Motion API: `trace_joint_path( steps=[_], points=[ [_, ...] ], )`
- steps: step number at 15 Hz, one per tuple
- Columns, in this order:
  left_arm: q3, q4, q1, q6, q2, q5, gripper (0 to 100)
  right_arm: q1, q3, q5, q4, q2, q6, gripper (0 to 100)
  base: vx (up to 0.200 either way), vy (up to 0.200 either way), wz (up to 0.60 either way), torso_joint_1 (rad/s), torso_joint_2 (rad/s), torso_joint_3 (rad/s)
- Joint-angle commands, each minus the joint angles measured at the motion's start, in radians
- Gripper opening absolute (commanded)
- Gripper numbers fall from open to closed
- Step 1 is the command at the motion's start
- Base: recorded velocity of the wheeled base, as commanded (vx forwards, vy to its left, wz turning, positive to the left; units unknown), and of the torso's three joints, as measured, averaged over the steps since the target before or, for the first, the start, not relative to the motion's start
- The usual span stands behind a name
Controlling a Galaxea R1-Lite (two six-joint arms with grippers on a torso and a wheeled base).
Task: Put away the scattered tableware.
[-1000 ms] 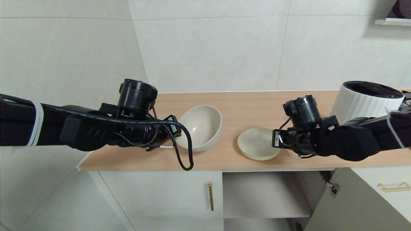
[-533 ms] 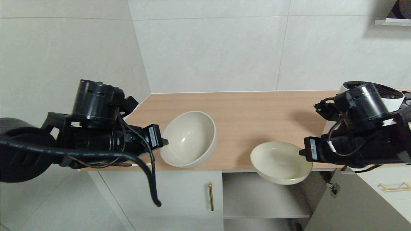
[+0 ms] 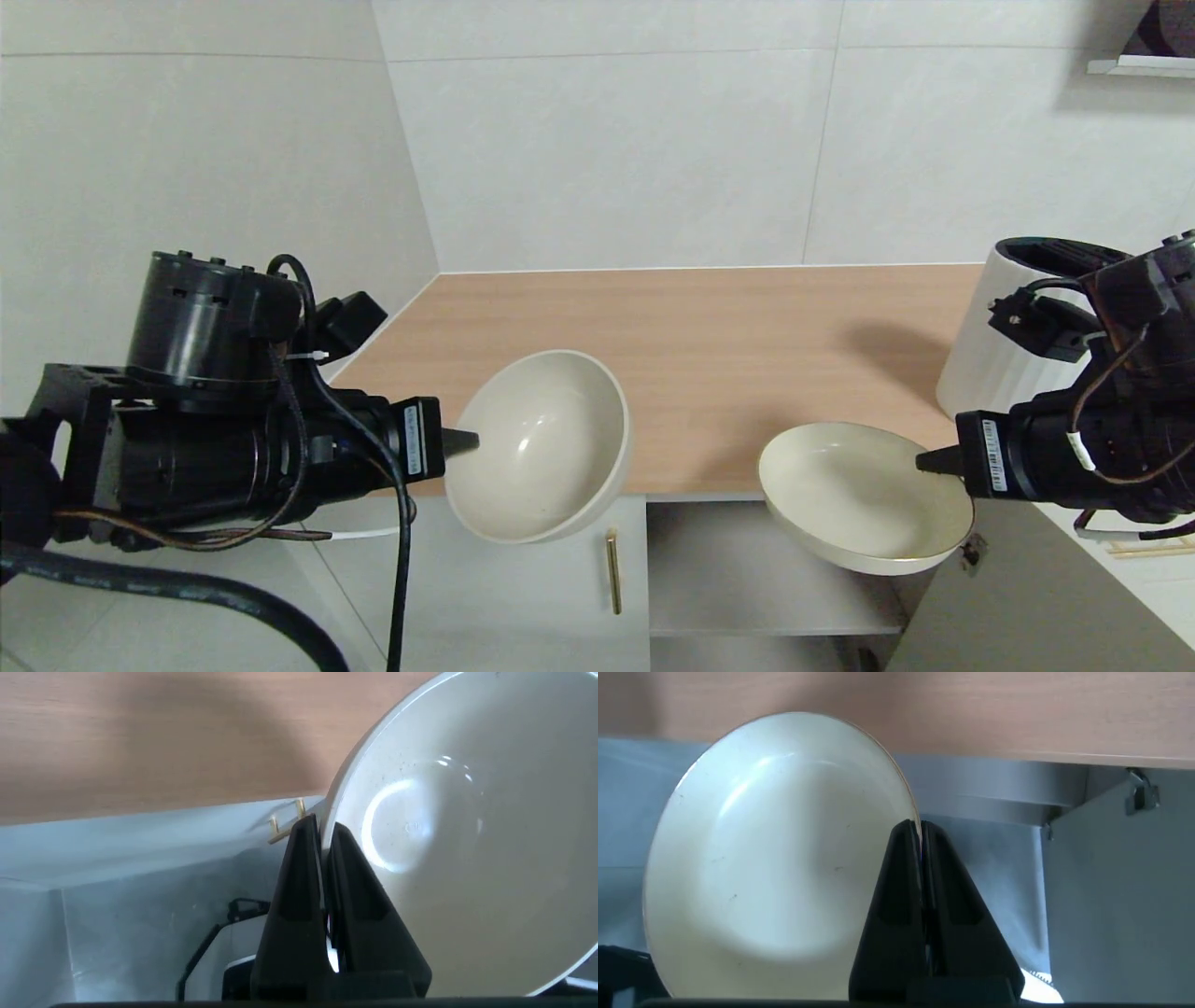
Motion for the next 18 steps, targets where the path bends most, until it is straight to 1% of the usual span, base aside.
trace_joint_path(
  steps=[1,5,16,18],
  points=[
    [0.002,0.000,-0.001,-0.001,0.007,0.000,0,0.000,0.003,-0.001,-0.002,0.014,0.001,0,-0.200,0.000,0.00,0.002,0.00,0.007],
    [0.002,0.000,-0.001,-0.001,0.015,0.002,0,-0.004,0.006,0.000,-0.002,0.024,0.002,0,-0.200,0.000,0.00,0.009,0.00,0.002],
    [0.002,0.000,-0.002,-0.001,0.029,0.003,0,-0.007,0.015,-0.008,-0.016,0.045,-0.005,0,0.000,0.000,0.00,0.000,0.00,0.000],
    [0.000,0.000,-0.002,-0.001,0.036,0.003,0,-0.007,0.044,-0.011,-0.067,0.047,-0.007,0,0.000,0.000,0.00,0.000,0.00,0.000]
  ],
)
